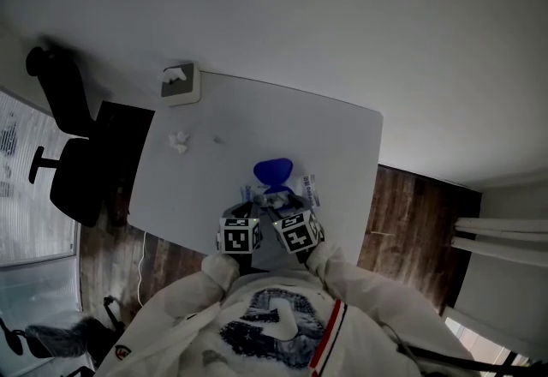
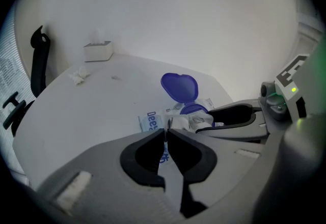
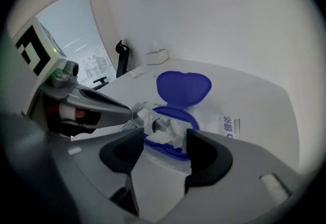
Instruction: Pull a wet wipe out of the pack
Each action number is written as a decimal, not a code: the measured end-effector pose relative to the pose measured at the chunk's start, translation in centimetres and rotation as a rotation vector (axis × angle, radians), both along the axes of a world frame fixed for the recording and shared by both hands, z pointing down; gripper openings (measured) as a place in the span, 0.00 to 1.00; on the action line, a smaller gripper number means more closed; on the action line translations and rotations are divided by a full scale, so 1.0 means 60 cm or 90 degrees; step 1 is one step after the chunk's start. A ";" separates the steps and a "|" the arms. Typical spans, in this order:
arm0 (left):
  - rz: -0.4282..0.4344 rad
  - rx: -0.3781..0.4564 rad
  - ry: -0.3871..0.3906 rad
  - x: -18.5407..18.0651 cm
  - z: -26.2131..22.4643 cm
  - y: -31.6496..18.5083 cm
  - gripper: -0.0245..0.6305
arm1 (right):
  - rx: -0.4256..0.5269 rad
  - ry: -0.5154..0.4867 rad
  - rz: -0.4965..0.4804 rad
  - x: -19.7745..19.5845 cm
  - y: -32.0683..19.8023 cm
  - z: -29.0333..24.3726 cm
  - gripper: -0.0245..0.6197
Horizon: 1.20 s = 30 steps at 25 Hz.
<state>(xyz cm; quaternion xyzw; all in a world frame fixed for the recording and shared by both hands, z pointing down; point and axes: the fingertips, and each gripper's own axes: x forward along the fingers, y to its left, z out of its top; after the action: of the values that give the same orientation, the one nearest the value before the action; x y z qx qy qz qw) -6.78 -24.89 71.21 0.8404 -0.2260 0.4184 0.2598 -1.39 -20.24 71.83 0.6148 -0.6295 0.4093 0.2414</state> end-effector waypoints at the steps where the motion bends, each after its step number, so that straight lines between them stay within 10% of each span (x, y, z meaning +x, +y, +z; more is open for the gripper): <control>1: 0.000 0.000 -0.001 0.000 0.000 0.000 0.08 | 0.000 0.003 -0.002 0.000 -0.001 0.001 0.43; 30: 0.001 -0.004 -0.005 -0.004 -0.004 0.010 0.07 | -0.013 0.037 0.005 0.013 0.003 0.003 0.08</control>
<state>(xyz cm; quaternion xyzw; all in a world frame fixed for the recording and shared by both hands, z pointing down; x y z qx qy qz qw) -7.01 -24.31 70.98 0.8381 -0.2252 0.4227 0.2612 -0.61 -20.04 72.00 0.6265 -0.6156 0.3985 0.2639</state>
